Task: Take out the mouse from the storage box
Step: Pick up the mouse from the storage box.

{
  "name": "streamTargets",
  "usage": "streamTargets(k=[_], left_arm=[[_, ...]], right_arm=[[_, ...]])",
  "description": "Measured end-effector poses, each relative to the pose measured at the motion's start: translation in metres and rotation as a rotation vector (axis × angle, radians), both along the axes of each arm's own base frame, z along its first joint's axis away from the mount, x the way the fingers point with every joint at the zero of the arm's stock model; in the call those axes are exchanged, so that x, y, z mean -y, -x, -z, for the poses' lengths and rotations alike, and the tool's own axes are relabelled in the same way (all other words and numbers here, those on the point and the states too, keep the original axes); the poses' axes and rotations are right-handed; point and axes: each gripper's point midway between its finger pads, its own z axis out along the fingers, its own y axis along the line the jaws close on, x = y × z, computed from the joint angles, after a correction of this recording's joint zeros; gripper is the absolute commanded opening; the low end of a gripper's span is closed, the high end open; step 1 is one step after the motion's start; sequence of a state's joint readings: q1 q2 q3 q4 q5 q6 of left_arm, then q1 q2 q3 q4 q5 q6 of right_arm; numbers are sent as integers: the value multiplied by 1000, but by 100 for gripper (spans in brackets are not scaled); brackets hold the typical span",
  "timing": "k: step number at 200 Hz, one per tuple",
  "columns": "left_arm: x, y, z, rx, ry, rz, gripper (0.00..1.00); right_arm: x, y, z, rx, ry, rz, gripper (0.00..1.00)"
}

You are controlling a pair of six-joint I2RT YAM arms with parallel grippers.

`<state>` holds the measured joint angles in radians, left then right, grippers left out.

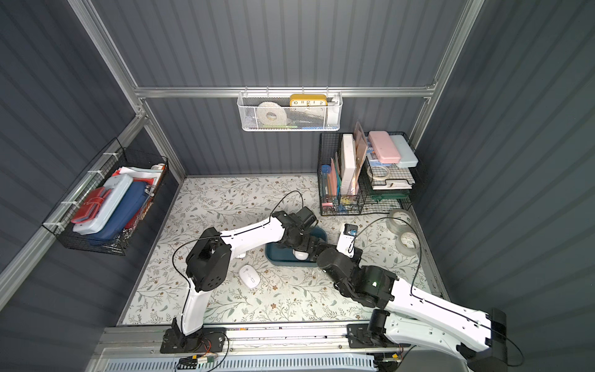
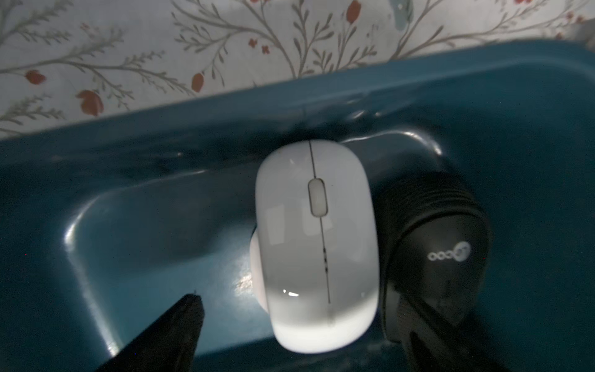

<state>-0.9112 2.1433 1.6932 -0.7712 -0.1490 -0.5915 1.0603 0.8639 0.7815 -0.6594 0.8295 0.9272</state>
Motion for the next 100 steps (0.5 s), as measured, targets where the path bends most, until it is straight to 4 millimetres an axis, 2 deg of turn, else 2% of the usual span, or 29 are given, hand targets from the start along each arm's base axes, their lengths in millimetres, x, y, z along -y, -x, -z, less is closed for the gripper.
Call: streamTargets(k=[34, 100], left_arm=[[-1, 1, 4, -7, -11, 0, 99], [-2, 1, 6, -5, -16, -1, 90]], right_arm=[[0, 0, -1, 2, -3, 0, 99], [-4, -1, 4, -7, -3, -8, 99]])
